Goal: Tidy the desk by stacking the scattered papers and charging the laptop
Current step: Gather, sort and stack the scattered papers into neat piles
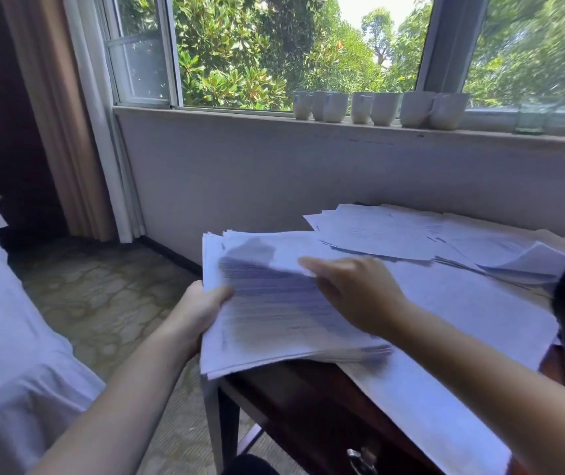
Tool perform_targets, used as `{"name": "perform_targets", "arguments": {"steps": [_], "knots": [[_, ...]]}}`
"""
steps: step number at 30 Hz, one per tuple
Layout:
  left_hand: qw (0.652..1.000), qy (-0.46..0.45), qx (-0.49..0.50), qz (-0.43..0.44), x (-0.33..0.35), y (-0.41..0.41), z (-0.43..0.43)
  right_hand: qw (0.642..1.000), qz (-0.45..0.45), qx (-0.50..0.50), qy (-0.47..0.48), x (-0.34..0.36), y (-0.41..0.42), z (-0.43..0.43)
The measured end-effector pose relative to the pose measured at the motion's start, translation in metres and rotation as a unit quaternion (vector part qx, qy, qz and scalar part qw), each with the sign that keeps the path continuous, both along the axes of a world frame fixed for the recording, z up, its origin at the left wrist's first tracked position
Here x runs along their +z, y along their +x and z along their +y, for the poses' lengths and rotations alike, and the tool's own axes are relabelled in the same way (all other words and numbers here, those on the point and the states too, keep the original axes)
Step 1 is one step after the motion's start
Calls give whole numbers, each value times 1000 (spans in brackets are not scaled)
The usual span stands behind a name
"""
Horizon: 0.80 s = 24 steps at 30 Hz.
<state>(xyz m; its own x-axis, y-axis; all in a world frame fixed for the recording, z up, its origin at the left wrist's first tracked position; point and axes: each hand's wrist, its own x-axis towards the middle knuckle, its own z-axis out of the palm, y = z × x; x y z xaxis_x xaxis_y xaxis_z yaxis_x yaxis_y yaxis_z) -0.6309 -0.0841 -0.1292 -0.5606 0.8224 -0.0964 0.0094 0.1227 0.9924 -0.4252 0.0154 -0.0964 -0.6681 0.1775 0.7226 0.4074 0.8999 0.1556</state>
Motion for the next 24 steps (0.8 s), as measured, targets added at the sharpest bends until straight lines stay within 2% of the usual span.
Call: {"name": "perform_targets", "arguments": {"steps": [2,4,6,8,11,16,21,24], "knots": [[1000,-16,-13,-14,6,1,3,999,-34,24,6,-8,-3,-14],[995,12,-65,-74,10,0,6,997,-65,27,13,-17,-7,-25],[986,15,-95,-133,15,-2,6,994,-104,28,-8,-24,-11,-32],[985,0,-97,-141,16,-7,4,990,-136,24,-38,-28,-12,-35],[989,-45,-84,-113,19,-15,4,984,-169,15,-60,-27,-13,-41],[995,-98,-29,0,24,-19,13,971,-214,45,-95,-20,-11,-46],[986,-121,-21,118,21,-1,13,934,-206,60,-286,-11,-7,-35],[975,-102,-5,198,9,5,16,897,-118,54,-423,-11,-6,-13]]}}
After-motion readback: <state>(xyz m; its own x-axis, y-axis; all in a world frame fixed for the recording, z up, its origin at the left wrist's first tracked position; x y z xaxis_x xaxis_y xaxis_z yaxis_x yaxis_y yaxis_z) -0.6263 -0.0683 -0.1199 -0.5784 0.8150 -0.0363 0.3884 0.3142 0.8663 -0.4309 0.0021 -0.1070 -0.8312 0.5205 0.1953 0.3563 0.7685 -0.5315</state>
